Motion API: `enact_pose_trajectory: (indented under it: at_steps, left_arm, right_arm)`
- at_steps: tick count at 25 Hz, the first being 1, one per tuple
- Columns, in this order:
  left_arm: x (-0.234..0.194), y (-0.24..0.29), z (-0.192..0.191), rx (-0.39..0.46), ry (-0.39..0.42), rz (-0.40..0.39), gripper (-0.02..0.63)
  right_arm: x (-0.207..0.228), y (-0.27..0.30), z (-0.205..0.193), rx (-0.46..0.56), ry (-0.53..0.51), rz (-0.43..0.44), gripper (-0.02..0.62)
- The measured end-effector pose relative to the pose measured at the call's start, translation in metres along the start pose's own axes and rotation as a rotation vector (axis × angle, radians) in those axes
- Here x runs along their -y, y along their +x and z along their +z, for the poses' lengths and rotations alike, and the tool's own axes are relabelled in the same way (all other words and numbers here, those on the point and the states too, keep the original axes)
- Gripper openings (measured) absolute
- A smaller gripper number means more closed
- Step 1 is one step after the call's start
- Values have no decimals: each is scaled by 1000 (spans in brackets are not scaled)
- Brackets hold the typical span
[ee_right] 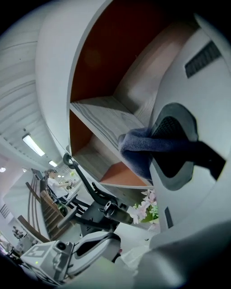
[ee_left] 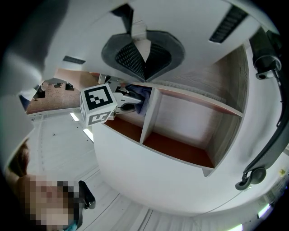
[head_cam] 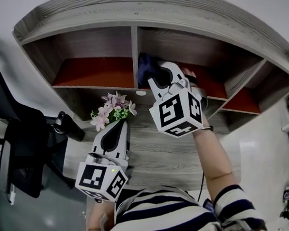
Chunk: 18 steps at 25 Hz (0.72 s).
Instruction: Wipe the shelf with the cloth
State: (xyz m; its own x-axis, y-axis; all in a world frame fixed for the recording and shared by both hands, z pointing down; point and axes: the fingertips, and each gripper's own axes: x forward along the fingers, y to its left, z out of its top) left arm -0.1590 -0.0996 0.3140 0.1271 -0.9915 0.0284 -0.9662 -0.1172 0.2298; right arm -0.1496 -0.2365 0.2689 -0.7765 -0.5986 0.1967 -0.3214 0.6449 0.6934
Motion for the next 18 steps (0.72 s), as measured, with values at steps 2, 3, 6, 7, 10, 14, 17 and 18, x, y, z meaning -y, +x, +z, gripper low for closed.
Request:
enact_pose_trajectory:
  at_steps: [2, 3, 6, 7, 10, 14, 17, 18]
  left_arm:
    - [1, 2, -1, -2, 1, -7, 17]
    - [2, 3, -1, -3, 2, -11, 17]
    - [5, 6, -1, -7, 4, -23, 17]
    - [6, 7, -1, -7, 4, -28, 17]
    - [10, 10, -1, -9, 8, -43, 17]
    - [15, 15, -2, -15, 9, -65, 17]
    - [18, 19, -3, -18, 10, -81, 17]
    - [19, 20, -3, -19, 10, -86, 17]
  right_arm:
    - [-6, 2, -6, -35, -25, 25, 58]
    - [-8, 3, -9, -50, -38, 32, 58]
    - [-10, 3, -17, -89, -78, 34, 57]
    - [-10, 2, -20, -101, -89, 33, 58]
    - [-7, 0, -28, -130, -108, 30, 57]
    - [-1, -6, -38, -165, -115, 10, 57]
    - [6, -11, -48, -198, -123, -15, 58]
    - [9, -14, -51, -209, -126, -23, 57]
